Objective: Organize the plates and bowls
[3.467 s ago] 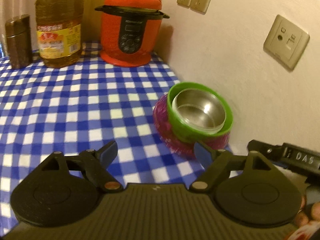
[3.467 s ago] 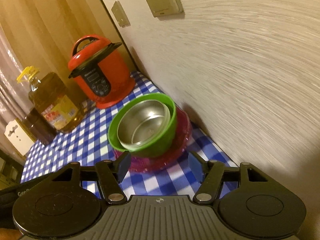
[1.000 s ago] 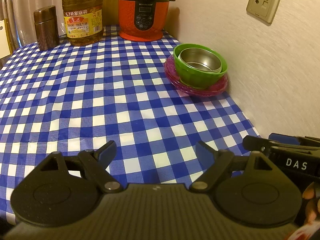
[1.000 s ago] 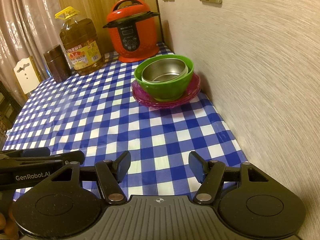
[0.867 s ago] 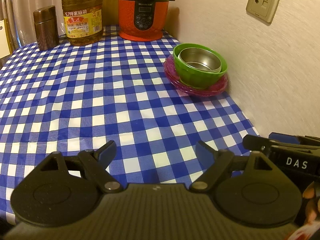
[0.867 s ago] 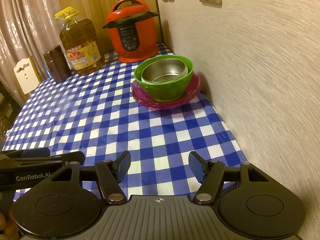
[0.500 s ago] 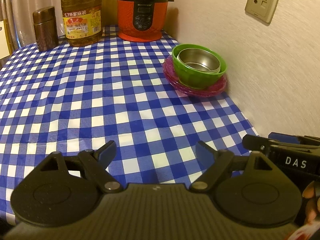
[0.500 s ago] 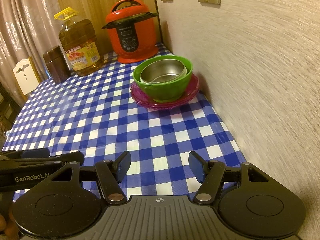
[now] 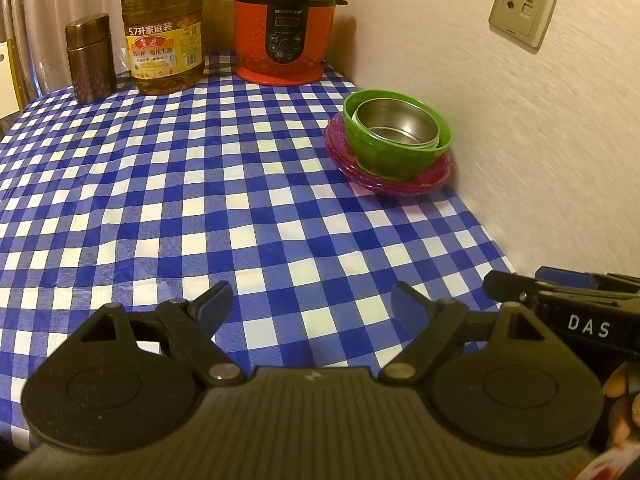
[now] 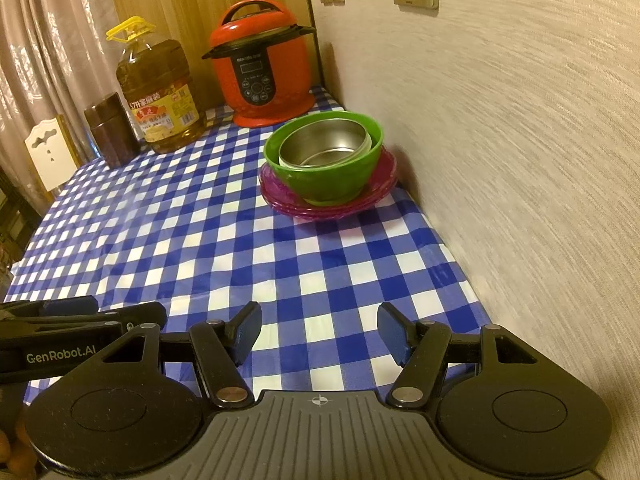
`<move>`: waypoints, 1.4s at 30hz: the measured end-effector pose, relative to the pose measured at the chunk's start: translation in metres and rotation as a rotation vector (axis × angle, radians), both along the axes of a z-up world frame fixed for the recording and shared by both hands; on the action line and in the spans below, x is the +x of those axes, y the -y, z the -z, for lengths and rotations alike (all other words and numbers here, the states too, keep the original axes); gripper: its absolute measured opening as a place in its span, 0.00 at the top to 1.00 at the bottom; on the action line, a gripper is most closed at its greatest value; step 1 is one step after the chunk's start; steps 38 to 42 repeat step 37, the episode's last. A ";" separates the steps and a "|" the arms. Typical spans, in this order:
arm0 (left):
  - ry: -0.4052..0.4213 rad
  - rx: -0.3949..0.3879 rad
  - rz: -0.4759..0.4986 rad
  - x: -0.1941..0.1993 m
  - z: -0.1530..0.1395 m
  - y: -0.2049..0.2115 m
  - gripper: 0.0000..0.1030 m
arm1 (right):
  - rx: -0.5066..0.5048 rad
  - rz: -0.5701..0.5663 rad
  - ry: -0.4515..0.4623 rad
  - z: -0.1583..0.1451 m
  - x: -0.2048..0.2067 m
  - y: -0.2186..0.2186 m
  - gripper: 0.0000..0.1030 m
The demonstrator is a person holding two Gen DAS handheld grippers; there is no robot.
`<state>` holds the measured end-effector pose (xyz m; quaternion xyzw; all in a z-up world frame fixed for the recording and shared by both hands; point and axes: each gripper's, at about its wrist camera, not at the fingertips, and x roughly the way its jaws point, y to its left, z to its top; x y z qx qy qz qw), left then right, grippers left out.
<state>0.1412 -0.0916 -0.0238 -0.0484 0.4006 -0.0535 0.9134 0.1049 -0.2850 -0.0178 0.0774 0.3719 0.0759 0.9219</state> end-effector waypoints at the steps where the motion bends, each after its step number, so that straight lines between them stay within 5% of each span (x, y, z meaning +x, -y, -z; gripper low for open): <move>1: 0.000 0.000 0.001 0.000 0.000 0.000 0.18 | -0.001 0.001 0.001 0.000 0.000 0.000 0.38; 42: 0.015 -0.023 -0.002 0.001 0.000 0.004 0.15 | 0.000 0.001 0.000 0.000 0.000 0.001 0.38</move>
